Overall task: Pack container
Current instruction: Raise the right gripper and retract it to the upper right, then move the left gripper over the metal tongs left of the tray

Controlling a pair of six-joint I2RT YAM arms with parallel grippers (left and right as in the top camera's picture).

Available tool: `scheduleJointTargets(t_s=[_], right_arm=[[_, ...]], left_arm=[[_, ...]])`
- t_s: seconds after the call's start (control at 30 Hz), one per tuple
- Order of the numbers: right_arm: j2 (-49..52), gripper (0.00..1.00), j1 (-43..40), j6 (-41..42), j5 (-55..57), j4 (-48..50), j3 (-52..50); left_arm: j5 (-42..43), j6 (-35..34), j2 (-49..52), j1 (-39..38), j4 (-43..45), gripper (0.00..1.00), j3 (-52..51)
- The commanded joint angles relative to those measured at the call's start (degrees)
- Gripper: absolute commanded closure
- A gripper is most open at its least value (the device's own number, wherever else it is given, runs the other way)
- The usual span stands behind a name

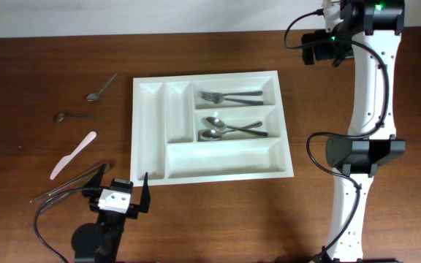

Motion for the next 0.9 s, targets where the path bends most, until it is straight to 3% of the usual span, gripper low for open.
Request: scheduleJointTargets(t_s=[0.0,0.37,0.5,0.67,0.87], right_arm=[[-1.77,0.01,0.2,0.24,-0.57,-0.35,0.59],[-1.77,0.01,0.2,0.24,-0.55,-0.33,0.59],[-1.77,0.01,0.2,0.24,-0.57,-0.35,0.59],[-1.77,0.01,0.2,0.24,-0.55,-0.35,0.59],[-1.77,0.01,0.2,0.24,-0.55,-0.35,0.59]], left_arm=[[0.22,0.09,-0.39,-0.07,0.17,0.01,-0.5],[0.22,0.09,-0.39,-0.04,0.66,0.01,-0.5],[-0.02,-2.01,-0.39,-0.11,5.14,0.01,-0.48],[-11.1,-9.49,-0.37,-0.11,12.17,0.01,3.17],[-24.7,-9.55,4.9,-0.11,5.75,0.01,15.85]])
